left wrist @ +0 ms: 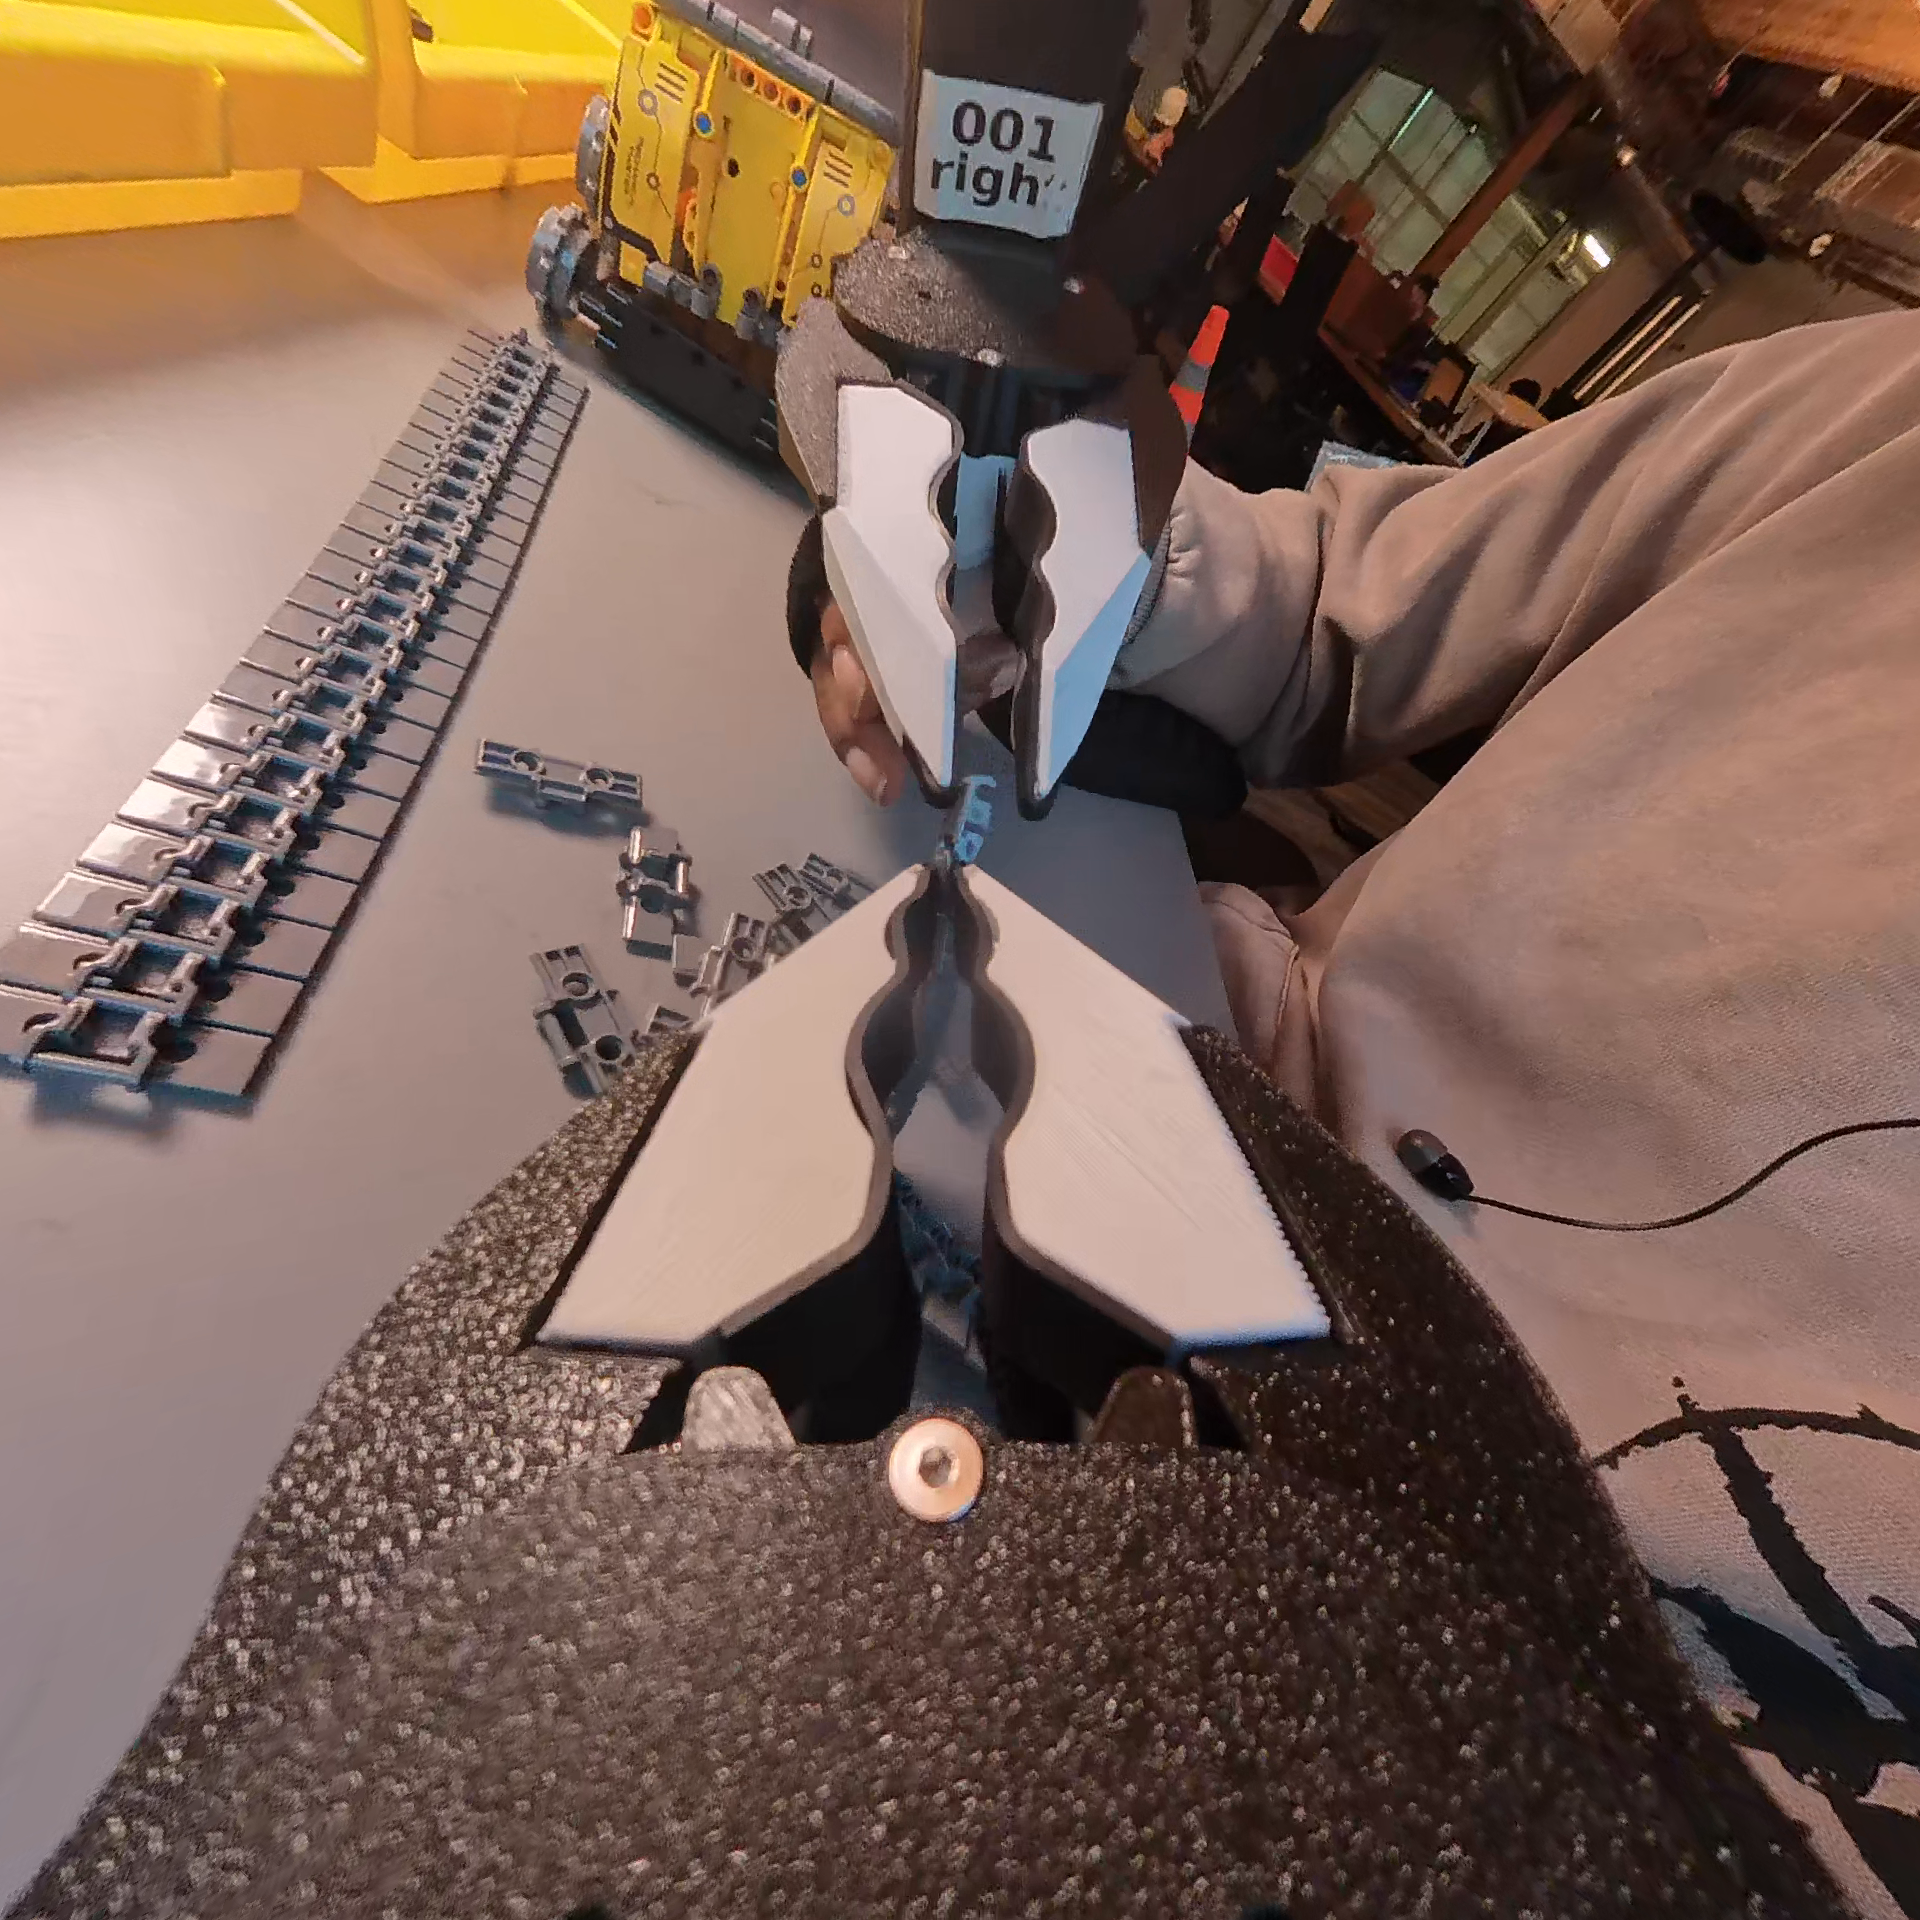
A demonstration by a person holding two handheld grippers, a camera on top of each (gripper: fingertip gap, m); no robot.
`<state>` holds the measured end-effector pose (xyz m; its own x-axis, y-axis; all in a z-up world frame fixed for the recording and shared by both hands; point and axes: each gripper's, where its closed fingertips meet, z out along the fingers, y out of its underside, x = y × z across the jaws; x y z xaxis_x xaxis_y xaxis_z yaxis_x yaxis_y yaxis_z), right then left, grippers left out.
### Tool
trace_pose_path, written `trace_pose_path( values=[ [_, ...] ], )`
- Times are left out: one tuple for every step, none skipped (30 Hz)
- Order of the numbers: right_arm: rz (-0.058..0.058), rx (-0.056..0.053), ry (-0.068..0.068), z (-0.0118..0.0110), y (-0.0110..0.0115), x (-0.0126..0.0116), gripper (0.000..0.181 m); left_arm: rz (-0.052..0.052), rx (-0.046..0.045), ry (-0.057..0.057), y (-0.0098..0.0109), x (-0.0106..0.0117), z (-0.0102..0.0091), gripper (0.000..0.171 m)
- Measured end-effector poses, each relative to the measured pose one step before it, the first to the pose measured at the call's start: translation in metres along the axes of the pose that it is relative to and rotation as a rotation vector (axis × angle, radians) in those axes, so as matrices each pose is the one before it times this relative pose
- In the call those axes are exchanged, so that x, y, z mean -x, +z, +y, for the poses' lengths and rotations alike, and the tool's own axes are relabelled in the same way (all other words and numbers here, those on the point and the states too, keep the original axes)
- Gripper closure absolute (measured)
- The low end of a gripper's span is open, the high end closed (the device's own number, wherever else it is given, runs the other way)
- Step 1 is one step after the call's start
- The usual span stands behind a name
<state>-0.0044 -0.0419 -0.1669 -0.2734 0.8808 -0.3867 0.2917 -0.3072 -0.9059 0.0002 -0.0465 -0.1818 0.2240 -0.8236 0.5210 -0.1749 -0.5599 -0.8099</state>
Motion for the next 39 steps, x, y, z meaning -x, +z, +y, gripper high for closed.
trace_pose_path(
  values=[
    [0.0017,0.0065,0.0037,0.00077,0.00058,-0.00035,0.172,0.0048,0.00346,0.0015,0.00136,-0.00140,0.00060,0.169],
    [0.0185,0.0176,-0.0109,0.00286,0.00064,-0.00248,0.173,0.0015,0.00278,0.0001,0.00091,-0.00068,0.00021,0.169],
    [0.0160,0.0217,-0.0131,0.00380,0.00087,-0.00204,0.174,-0.0017,0.00317,0.0020,0.00050,-0.00002,0.00033,0.169],
    [0.0008,0.0167,-0.0084,0.00304,0.00093,0.00049,0.175,-0.0055,0.00194,-0.0002,0.00002,0.00092,0.00036,0.170],
    [0.0039,0.0050,-0.0053,0.00073,0.00062,0.00013,0.176,-0.0023,0.00371,-0.0036,-0.00012,0.00086,0.00082,0.170],
    [0.0132,0.0092,-0.0176,0.00055,0.00041,-0.00098,0.177,0.0015,0.00107,-0.0099,-0.00009,0.00053,0.00046,0.170],
    [0.0183,0.0069,-0.0330,0.00005,0.00023,-0.00079,0.178,0.0008,0.00017,-0.0150,-0.00022,0.00086,0.00025,0.170],
    [0.0248,0.0066,-0.0356,0.00010,0.00033,-0.00159,0.178,-0.0004,-0.00309,-0.0226,-0.00039,0.00177,-0.00008,0.170],
    [0.0256,-0.0016,-0.0404,-0.00087,0.00035,-0.00121,0.178,0.0016,-0.00863,-0.0276,-0.00061,0.00178,-0.00054,0.170],
    [0.0293,0.0005,-0.0499,-0.00083,0.00025,-0.00111,0.179,0.0022,-0.00681,-0.0245,-0.00059,0.00157,-0.00018,0.169],
    [0.0353,0.0105,-0.0619,-0.00029,0.00067,-0.00089,0.179,-0.0016,-0.00242,-0.0139,-0.00063,0.00154,0.00024,0.169],
    [0.0288,0.0115,-0.0679,-0.00038,0.00101,0.00081,0.179,-0.0020,0.00674,-0.0056,-0.00008,0.00105,0.00159,0.169],
    [0.0201,0.0169,-0.0617,0.00053,0.00119,0.00183,0.179,-0.0147,0.01702,-0.0010,0.00093,0.00252,0.00329,0.169],
    [0.0084,0.0159,-0.0648,0.00114,0.00104,0.00333,0.179,-0.0675,0.02527,0.0009,0.00070,0.01192,0.00506,0.171],
    [-0.1194,-0.0802,-0.0311,-0.01532,-0.00092,0.02499,0.181,-0.1013,0.01674,-0.0014,-0.00185,0.02078,0.00424,0.170],
    [-0.0108,-0.0101,-0.0348,-0.00831,0.00663,0.01124,0.181,0.0221,-0.01255,-0.0382,-0.00322,0.00241,-0.00116,0.170],
    [0.0610,0.0868,-0.1502,0.00814,0.00651,-0.00053,0.180,0.0231,-0.01897,0.0009,-0.00373,-0.00363,-0.00385,0.170],
    [0.0049,-0.0185,0.0006,-0.00441,-0.00051,-0.00055,0.181,-0.0097,-0.00170,0.0304,-0.00219,-0.00149,-0.00210,0.170],
    [-0.0080,-0.0384,0.0858,-0.00444,-0.00605,-0.00617,0.181,0.0052,-0.01014,0.0108,-0.00120,-0.00246,-0.00302,0.170],
    [0.0060,-0.0198,0.0721,0.00091,-0.00759,-0.00968,0.179,0.0015,-0.00710,0.0035,-0.00088,-0.00123,-0.00205,0.170],
    [0.0081,-0.0124,0.0802,0.00287,-0.00682,-0.01012,0.179,0.0032,0.00518,0.0075,-0.00088,-0.00165,-0.00001,0.169],
    [0.0218,-0.0001,0.0754,0.00425,-0.00505,-0.01118,0.178,0.0051,-0.00134,0.0041,-0.00088,-0.00184,-0.00054,0.169],
    [0.0040,0.0317,0.0519,0.00795,-0.00232,-0.00689,0.178,-0.0015,-0.00135,-0.0016,-0.00091,0.00006,-0.00021,0.170],
    [0.0017,0.0551,0.0287,0.01096,0.00005,-0.00449,0.178,0.0004,0.00254,-0.0015,-0.00045,0.00048,0.00041,0.169],
    [0.0325,0.0516,0.0057,0.01039,0.00147,-0.00706,0.178,0.0020,0.00142,0.0001,-0.00010,0.00027,0.00020,0.170],
    [0.0135,0.0453,-0.0042,0.00964,0.00262,-0.00273,0.177,0.0035,0.00522,0.0009,0.00034,-0.00013,0.00096,0.170],
    [0.0037,0.0458,0.0100,0.00951,0.00361,-0.00139,0.174,0.0016,0.00582,0.0015,0.00063,0.00012,0.00121,0.170],
    [0.0120,0.0336,0.0109,0.00706,0.00380,-0.00277,0.164,0.0017,0.00523,0.0001,0.00064,0.00008,0.00135,0.170],
    [-0.0045,0.0191,0.0031,0.00429,0.00248,0.00025,0.159,0.0069,0.00515,0.0005,0.00057,-0.00074,0.00118,0.170],
    [-0.0070,0.0024,0.0016,0.00065,0.00118,0.00081,0.156,0.0095,0.00177,0.0035,0.00053,-0.00175,0.00042,0.170],
    [0.0028,-0.0139,0.0021,-0.00256,-0.00019,-0.00059,0.152,0.0064,0.00153,0.0042,0.00052,-0.00175,0.00010,0.170],
    [-0.0063,-0.0235,0.0031,-0.00445,-0.00081,0.00073,0.150,0.0085,0.00319,0.0046,0.00092,-0.00205,0.00024,0.170],
    [-0.0138,-0.0290,0.0095,-0.00569,-0.00058,0.00206,0.148,0.0088,0.00403,0.0045,0.00139,-0.00222,0.00046,0.170],
    [-0.0246,-0.0292,0.0128,-0.00601,0.00004,0.00396,0.148,0.0053,0.00375,0.0039,0.00186,-0.00185,0.00054,0.170],
    [-0.0212,-0.0228,0.0153,-0.00503,0.00100,0.00378,0.149,0.0090,0.00615,0.0032,0.00221,-0.00235,0.00070,0.170],
    [-0.0205,-0.0122,0.0123,-0.00302,0.00160,0.00353,0.153,0.0077,0.00696,0.0044,0.00215,-0.00221,0.00092,0.170],
    [-0.0130,-0.0020,0.0084,-0.00097,0.00176,0.00207,0.164,0.0043,0.00462,0.0048,0.00176,-0.00158,0.00077,0.170],
    [-0.0017,0.0055,0.0004,0.00081,0.00136,0.00046,0.174,0.0026,0.00429,0.0032,0.00116,-0.00109,0.00074,0.169],
    [-0.0030,0.0065,-0.0053,0.00118,0.00033,0.00045,0.175,-0.0004,0.00135,0.0051,0.00044,-0.00025,0.00055,0.169]
  ],
)
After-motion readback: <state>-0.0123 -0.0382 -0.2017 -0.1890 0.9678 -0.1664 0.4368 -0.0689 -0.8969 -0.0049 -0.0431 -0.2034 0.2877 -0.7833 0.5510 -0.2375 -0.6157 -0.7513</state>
